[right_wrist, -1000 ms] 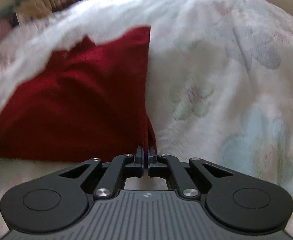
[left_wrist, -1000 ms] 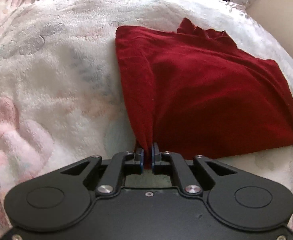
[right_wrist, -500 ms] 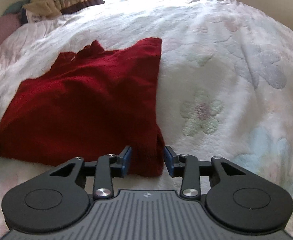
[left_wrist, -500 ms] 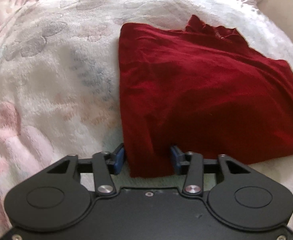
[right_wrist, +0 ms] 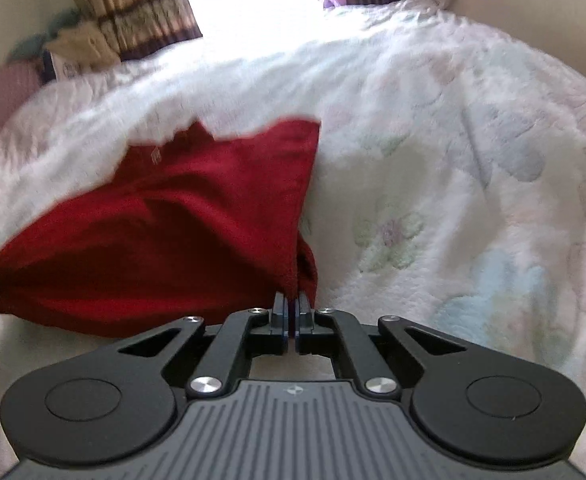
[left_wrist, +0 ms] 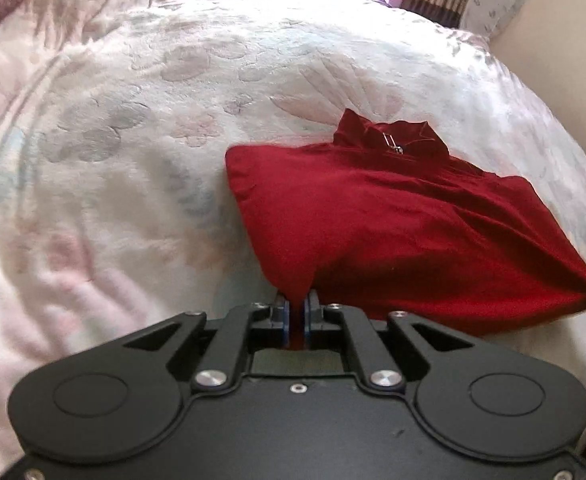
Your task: Fold small clothes
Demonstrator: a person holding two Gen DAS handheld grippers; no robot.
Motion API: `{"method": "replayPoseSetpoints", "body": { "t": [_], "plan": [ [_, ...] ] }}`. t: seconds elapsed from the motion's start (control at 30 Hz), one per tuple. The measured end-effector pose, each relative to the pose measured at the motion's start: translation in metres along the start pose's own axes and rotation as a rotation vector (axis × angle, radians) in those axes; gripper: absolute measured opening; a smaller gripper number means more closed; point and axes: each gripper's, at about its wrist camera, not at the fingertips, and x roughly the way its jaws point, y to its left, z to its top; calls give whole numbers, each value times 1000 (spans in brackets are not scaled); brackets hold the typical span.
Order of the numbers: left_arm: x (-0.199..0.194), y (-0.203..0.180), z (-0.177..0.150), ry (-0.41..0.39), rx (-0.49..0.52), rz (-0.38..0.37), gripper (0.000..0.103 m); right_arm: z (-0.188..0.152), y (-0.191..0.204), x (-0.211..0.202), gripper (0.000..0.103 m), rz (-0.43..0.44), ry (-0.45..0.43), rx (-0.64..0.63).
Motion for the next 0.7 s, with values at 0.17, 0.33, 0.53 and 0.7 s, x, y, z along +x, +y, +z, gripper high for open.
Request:
{"method": "replayPoseSetpoints", "body": {
  "t": [0.17, 0.33, 0.53, 0.7],
  "plan": [
    [-38, 7, -57, 46, -27, 0, 7, -7, -1, -42, 2, 14, 37, 9],
    [-65, 16, -136, 128, -66, 48, 5, -44, -15, -89, 2, 16, 91, 58],
    [-59, 47, -179, 214, -97, 191, 3, -110, -23, -107, 0, -154, 188, 29],
    [-74, 24, -146, 111, -88, 183, 16, -115, -33, -111, 11, -283, 175, 59]
  ]
}}
